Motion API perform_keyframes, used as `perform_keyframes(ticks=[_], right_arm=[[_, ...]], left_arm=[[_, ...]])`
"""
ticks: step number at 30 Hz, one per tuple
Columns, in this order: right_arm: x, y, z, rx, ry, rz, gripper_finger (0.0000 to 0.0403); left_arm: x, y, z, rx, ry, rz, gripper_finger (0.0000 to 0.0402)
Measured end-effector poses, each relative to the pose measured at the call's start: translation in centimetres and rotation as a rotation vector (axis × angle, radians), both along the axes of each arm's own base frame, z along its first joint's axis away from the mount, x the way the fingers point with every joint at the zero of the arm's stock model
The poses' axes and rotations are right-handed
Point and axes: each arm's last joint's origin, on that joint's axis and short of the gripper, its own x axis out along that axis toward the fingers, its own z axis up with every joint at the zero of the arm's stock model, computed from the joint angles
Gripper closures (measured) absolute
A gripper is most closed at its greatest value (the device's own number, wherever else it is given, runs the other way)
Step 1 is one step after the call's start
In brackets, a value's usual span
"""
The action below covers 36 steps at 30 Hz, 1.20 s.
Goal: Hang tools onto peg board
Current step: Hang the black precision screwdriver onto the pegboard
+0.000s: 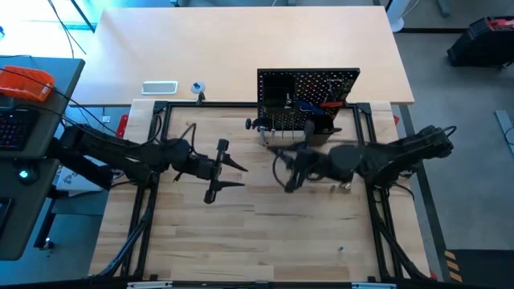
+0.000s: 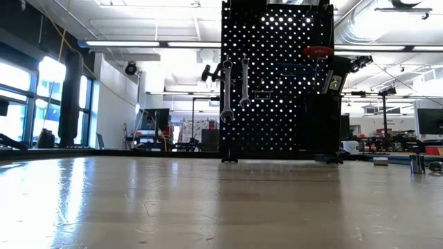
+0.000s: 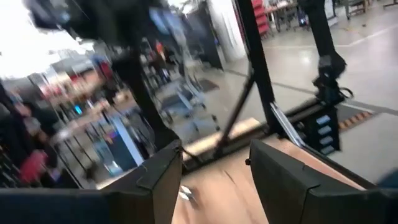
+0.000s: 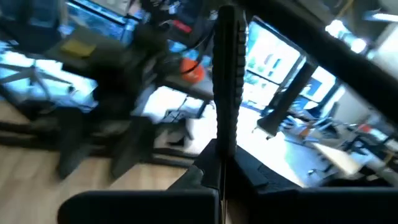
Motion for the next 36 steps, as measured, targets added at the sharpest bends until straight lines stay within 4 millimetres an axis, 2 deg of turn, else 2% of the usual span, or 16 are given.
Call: perform_keyframes(ticks=[3,8,13,17,22,28,36], right_arm=[[-0.1,-1.9,2.9,-0.025,-0.018,-0.035,0.0402],[-0.2,-6.2,6.8,-0.004,-0.030,-0.098,0.0403],[0.0,-11.0,9.1,0.126,0.008,-0.134,0.0403],[1.0,-14.2,8.7,0.234,0.110,-0.201,0.0403],[1.6,-16.7,8.1,0.358,0.233,-0.258,0.0403],[2.7,-17.5,6.7,0.426,0.323,-0.305,0.0403],[2.1,-18.3,5.8,0.480,0.391,-0.374,0.0403]], left_arm=[[0.6,-0.1,-1.2,-0.041,0.087,0.000,0.0223],[2.1,-1.0,-3.6,-0.083,0.209,-0.025,0.0223],[3.3,-2.2,-5.8,-0.078,0.290,-0.055,0.0222],[3.8,-2.6,-6.6,-0.074,0.306,-0.065,0.0222],[3.8,-2.8,-6.7,-0.074,0.302,-0.070,0.0222],[3.8,-2.8,-6.7,-0.073,0.306,-0.069,0.0222],[3.8,-2.8,-6.7,-0.073,0.308,-0.069,0.0222]])
